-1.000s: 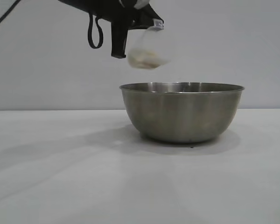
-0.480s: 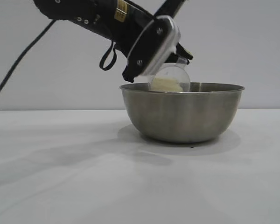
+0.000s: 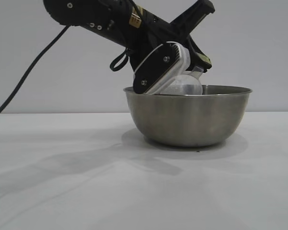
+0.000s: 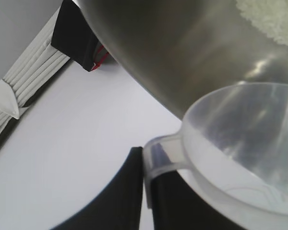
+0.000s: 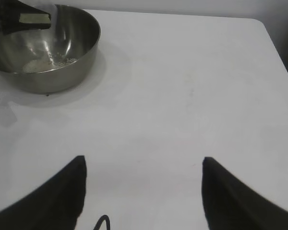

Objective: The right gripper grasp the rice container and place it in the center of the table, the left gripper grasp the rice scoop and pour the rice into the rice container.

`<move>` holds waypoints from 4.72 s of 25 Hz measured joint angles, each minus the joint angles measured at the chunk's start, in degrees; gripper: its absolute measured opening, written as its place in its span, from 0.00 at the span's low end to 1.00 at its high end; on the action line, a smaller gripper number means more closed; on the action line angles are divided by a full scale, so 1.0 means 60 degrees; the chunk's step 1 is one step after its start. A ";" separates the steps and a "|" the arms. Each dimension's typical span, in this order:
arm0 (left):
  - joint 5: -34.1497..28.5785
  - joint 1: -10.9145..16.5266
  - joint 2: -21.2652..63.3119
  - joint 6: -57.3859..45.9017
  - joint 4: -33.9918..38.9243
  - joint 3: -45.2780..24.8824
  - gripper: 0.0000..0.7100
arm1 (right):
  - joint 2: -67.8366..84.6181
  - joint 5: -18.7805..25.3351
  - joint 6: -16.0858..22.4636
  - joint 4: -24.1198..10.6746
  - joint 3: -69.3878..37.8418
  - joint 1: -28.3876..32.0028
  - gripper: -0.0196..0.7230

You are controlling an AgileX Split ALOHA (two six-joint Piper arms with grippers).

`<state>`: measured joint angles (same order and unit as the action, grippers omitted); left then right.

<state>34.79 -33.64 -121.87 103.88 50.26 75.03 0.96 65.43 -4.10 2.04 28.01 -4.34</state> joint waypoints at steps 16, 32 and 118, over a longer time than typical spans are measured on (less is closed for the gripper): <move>0.1436 0.0037 0.0414 -0.7820 -1.1215 0.0000 0.00 | 0.0000 0.0000 0.0000 0.0000 0.0000 0.0000 0.67; 0.1249 0.3022 0.1779 -1.6513 -0.9943 -0.3910 0.00 | 0.0000 0.0000 0.0000 0.0000 0.0000 0.0000 0.67; -0.5816 0.5918 1.5823 -1.7771 -0.8213 -1.0308 0.35 | 0.0000 0.0000 0.0000 0.0000 0.0000 0.0000 0.67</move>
<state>-0.11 1.87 -26.93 -2.75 0.98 13.18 0.96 65.43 -4.10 2.04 28.01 -4.34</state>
